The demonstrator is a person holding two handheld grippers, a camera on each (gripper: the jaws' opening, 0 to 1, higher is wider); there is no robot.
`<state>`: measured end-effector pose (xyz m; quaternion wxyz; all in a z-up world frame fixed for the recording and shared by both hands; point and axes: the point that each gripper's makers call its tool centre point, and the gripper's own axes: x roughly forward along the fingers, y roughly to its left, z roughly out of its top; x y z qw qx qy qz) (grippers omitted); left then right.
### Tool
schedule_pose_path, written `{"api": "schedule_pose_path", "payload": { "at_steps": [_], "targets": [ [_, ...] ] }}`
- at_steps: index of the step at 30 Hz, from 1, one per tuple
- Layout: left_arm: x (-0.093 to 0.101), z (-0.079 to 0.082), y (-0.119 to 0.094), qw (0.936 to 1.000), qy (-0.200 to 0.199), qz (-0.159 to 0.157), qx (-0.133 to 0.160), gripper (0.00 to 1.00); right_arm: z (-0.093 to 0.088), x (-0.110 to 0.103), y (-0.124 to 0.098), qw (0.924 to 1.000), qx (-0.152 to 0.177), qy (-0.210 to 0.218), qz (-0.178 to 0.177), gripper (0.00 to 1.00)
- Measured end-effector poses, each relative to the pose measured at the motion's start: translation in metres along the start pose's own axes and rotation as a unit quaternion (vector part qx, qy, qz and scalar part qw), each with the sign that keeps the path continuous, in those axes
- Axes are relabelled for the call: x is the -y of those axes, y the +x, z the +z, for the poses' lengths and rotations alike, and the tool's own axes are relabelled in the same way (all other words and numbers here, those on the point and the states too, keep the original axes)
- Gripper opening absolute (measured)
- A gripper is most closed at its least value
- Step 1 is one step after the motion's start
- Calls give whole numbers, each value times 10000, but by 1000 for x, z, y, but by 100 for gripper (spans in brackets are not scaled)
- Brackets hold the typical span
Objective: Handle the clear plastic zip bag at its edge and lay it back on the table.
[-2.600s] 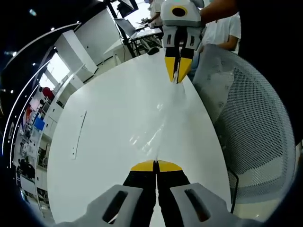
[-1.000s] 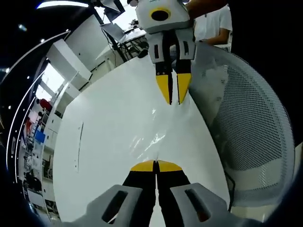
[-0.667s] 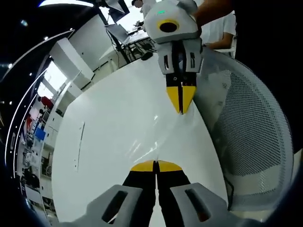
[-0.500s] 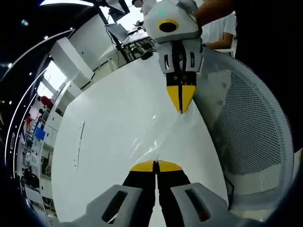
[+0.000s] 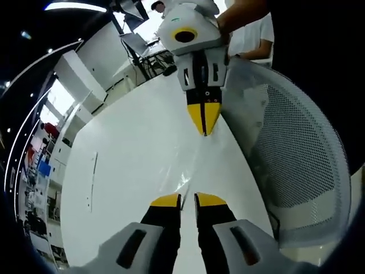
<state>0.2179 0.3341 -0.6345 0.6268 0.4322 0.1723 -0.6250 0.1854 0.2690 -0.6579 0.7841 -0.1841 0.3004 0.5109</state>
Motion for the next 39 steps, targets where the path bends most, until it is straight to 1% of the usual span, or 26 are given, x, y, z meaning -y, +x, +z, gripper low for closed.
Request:
{"api": "schedule_pose_path", "payload": {
  "at_steps": [5, 10, 16, 18, 28, 33, 39],
  "targets": [
    [-2, 7, -5, 9999, 151, 59, 59, 10, 1, 1, 2, 10000, -15, -35, 17, 0],
    [-7, 20, -8, 9991, 343, 170, 163, 10, 6, 1, 4, 10000, -34, -72, 49, 0],
    [-4, 38, -5, 9984, 488, 59, 295, 9, 11, 4, 5, 9999, -30, -101, 58, 0],
    [-3, 41, -3, 9981, 518, 24, 331, 7, 11, 4, 6, 9999, -34, -102, 66, 0],
    [11, 46, 8, 9968, 701, -240, 313, 7, 11, 4, 7, 9998, -116, -63, 117, 0],
    [20, 44, 13, 9956, 818, -401, 239, 6, 11, 4, 8, 9998, -144, -35, 137, 0],
    [24, 42, 20, 9947, 892, -484, 183, 6, 12, 3, 8, 9997, -176, -17, 160, 0]
  ]
}}
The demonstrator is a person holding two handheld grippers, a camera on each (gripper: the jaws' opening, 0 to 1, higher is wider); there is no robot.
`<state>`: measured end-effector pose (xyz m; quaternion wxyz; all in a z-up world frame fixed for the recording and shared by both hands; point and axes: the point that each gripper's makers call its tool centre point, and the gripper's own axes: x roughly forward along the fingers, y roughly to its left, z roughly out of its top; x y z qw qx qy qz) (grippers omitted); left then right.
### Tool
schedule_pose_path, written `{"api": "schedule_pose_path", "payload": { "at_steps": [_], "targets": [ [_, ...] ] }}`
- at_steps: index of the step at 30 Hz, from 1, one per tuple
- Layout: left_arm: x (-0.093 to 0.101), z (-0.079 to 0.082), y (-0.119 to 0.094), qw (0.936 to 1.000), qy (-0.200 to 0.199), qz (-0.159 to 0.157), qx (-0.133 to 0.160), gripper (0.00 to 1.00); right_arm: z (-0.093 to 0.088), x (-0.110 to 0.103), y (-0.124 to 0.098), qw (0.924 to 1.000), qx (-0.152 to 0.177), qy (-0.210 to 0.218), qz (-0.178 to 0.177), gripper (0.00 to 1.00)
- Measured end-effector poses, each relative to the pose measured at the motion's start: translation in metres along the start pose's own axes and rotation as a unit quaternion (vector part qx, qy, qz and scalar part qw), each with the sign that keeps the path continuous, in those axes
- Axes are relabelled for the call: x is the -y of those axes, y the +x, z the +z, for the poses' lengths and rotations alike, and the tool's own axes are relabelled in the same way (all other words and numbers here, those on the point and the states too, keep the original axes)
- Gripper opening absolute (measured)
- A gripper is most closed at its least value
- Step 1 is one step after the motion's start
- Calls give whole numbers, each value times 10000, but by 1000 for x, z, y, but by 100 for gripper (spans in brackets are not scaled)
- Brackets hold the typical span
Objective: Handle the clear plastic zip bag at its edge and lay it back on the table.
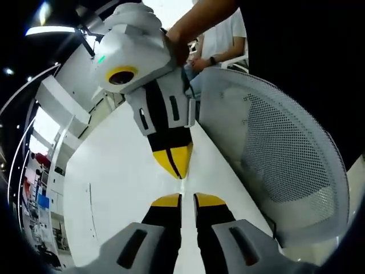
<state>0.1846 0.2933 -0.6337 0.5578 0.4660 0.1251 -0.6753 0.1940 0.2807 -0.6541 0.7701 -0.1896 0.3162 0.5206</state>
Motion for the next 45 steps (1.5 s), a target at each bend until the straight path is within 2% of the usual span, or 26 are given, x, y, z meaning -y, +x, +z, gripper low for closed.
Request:
{"api": "schedule_pose_path", "payload": {
  "at_steps": [18, 28, 39, 45],
  "targets": [
    [-4, -12, 14, 9996, 156, -21, -252, 0, 3, 4, 0, 9999, 13, 132, -9, 0],
    [-3, -17, 15, 9995, 182, 25, -237, 0, 6, 12, -2, 9997, 12, 194, -172, 0],
    [-6, -24, 9, 9996, 41, 117, -249, 0, 22, 32, -9, 9986, 164, 213, -464, 0],
    [-9, -28, 9, 9993, 23, 185, -314, 0, 36, 44, -17, 9968, 299, 150, -726, 0]
  ]
}}
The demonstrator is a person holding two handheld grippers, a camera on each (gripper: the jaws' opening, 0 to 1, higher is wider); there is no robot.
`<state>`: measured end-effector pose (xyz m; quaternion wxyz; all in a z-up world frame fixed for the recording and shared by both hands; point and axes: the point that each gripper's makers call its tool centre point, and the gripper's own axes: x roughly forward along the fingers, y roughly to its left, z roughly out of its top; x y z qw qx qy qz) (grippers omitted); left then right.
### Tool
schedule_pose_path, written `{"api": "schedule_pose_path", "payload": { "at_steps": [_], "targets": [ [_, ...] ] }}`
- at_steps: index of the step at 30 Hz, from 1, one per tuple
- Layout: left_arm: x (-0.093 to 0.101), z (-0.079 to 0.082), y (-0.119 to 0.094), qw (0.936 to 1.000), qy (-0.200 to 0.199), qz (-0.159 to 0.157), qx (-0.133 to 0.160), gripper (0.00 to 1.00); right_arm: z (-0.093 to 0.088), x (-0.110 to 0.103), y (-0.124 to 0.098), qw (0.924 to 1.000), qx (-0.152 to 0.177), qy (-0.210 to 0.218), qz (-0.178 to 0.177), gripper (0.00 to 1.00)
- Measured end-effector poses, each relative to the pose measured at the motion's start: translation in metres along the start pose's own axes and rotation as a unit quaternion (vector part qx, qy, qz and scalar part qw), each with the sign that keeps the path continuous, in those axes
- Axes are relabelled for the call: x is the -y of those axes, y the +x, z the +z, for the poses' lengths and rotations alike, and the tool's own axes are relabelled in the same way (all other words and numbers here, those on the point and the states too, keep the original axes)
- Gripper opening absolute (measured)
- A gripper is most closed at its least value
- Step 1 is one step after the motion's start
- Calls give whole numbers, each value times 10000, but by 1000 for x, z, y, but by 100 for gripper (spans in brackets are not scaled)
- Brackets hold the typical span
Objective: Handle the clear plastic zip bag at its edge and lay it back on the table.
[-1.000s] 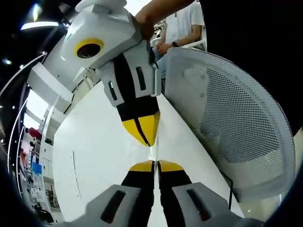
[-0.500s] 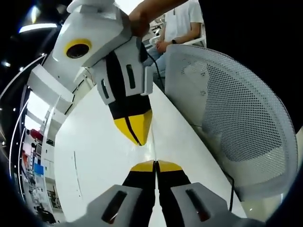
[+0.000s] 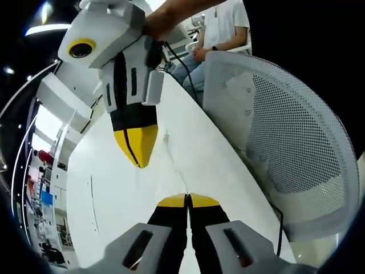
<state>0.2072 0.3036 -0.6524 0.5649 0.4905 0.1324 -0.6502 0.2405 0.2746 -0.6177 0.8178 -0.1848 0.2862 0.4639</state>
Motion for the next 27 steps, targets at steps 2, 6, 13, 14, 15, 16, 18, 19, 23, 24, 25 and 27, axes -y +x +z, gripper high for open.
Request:
{"api": "schedule_pose_path", "payload": {
  "at_steps": [2, 6, 13, 14, 15, 16, 18, 19, 23, 24, 25, 27],
  "targets": [
    [-1, -1, 0, 10000, -7, 18, -9, 0, 4, 5, -2, 10000, 40, -11, -72, 0],
    [-5, -3, -2, 10000, -13, 79, -38, 0, 14, 12, -9, 9996, 199, -37, -201, 0],
    [-8, -7, -4, 9998, -46, 172, -77, 0, 24, 13, -13, 9990, 337, -121, -275, 0],
    [-8, -7, -4, 9998, -45, 175, -81, 0, 25, 13, -14, 9989, 348, -130, -280, 0],
    [-8, -7, -4, 9998, -54, 178, -83, 0, 25, 13, -14, 9989, 355, -137, -284, 0],
    [-8, -8, -4, 9998, -61, 179, -86, 0, 26, 13, -14, 9988, 369, -145, -294, 0],
    [-8, -9, -5, 9997, -89, 187, -89, 0, 27, 13, -15, 9987, 391, -148, -299, 0],
    [-8, -8, -5, 9997, -99, 190, -80, 0, 27, 14, -15, 9987, 391, -149, -298, 0],
    [-7, -7, -6, 9997, -157, 191, -64, 0, 32, 13, -18, 9983, 463, -176, -310, 0],
    [-7, -7, -6, 9997, -155, 198, -66, 0, 33, 13, -18, 9982, 481, -184, -313, 0],
    [-7, -7, -6, 9997, -155, 199, -69, 0, 35, 11, -19, 9982, 491, -178, -307, 0],
    [-7, -6, -6, 9997, -163, 194, -63, 0, 37, 10, -19, 9980, 510, -203, -311, 0]
  ]
}}
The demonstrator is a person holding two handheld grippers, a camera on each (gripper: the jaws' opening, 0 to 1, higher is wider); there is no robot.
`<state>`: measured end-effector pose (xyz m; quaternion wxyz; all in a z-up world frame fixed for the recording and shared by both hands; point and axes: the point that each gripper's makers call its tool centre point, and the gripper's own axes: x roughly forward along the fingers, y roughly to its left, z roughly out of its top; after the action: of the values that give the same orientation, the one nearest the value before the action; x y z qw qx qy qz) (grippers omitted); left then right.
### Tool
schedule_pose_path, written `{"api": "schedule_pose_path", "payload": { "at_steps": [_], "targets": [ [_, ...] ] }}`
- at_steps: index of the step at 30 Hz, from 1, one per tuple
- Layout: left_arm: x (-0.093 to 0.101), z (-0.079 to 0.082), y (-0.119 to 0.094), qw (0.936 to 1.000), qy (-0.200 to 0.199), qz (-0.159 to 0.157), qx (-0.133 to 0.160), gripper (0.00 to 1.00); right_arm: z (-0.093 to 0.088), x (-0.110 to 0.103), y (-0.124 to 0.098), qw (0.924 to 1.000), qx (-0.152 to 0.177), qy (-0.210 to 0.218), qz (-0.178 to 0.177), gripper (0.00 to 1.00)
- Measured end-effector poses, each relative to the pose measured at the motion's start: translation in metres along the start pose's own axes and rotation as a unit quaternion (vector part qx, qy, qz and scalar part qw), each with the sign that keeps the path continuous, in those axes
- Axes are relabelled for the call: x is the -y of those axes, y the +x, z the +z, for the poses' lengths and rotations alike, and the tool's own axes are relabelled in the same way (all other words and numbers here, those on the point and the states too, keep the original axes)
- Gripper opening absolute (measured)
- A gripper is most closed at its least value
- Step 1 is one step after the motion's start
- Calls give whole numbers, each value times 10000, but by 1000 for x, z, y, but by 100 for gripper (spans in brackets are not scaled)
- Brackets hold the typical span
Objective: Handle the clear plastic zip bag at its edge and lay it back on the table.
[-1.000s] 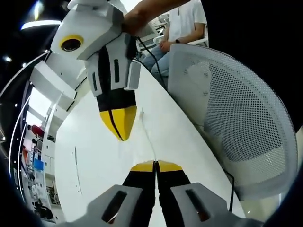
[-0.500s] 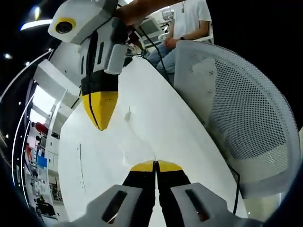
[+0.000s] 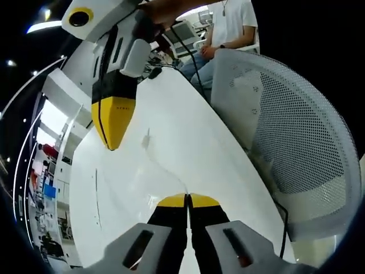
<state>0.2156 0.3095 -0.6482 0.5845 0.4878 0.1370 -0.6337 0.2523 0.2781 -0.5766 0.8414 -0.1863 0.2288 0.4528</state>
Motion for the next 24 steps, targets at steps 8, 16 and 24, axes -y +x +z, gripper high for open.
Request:
{"api": "schedule_pose_path", "payload": {
  "at_steps": [8, 16, 24],
  "targets": [
    [-2, -1, 1, 10000, 34, 45, -48, 0, 4, 1, 0, 9999, 43, -102, -7, 0],
    [-9, -6, 2, 9994, -33, 334, -59, 0, 1, 8, 5, 9997, 18, -233, -51, 0],
    [-10, -12, 6, 9961, -697, 508, 177, 0, -1, 12, 18, 9988, -12, -489, -20, 0]
  ]
}}
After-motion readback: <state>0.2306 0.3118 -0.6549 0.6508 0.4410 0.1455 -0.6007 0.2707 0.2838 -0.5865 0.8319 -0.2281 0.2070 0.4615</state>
